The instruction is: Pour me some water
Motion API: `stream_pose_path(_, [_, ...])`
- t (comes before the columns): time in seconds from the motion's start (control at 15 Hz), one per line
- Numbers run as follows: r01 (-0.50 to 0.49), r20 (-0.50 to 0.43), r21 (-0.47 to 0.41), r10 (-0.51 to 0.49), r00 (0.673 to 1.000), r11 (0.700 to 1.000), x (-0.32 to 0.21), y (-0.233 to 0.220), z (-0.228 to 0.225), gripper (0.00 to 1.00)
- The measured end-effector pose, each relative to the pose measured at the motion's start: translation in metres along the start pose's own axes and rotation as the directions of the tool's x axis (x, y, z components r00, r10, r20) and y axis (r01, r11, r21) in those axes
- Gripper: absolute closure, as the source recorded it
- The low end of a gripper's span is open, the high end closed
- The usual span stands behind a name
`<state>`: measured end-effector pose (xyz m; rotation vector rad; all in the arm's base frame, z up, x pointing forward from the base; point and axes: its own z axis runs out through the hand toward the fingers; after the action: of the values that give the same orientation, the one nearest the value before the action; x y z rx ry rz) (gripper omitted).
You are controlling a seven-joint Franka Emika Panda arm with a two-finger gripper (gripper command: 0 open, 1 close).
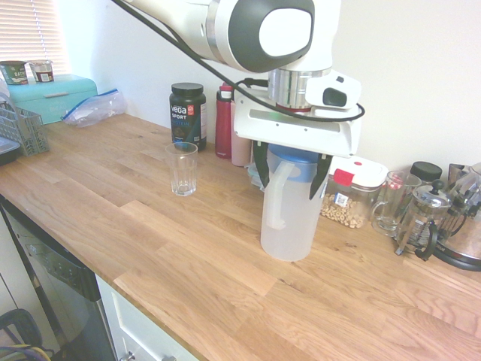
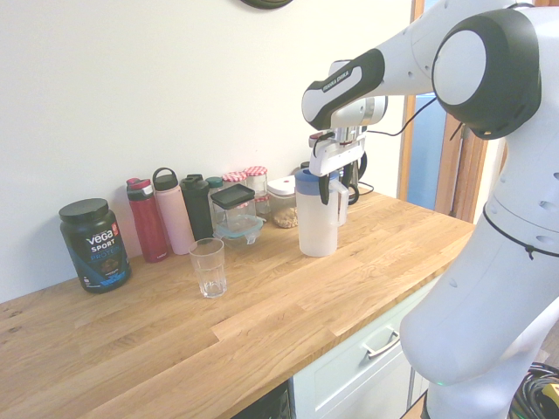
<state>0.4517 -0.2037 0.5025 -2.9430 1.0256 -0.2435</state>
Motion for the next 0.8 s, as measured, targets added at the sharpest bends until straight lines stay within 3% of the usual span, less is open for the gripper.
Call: stream_pose_path(0.8, [-0.024, 0.019, -0.018, 0.024, 1.0, 1.0, -0.008, -0.007, 0.012, 1.0])
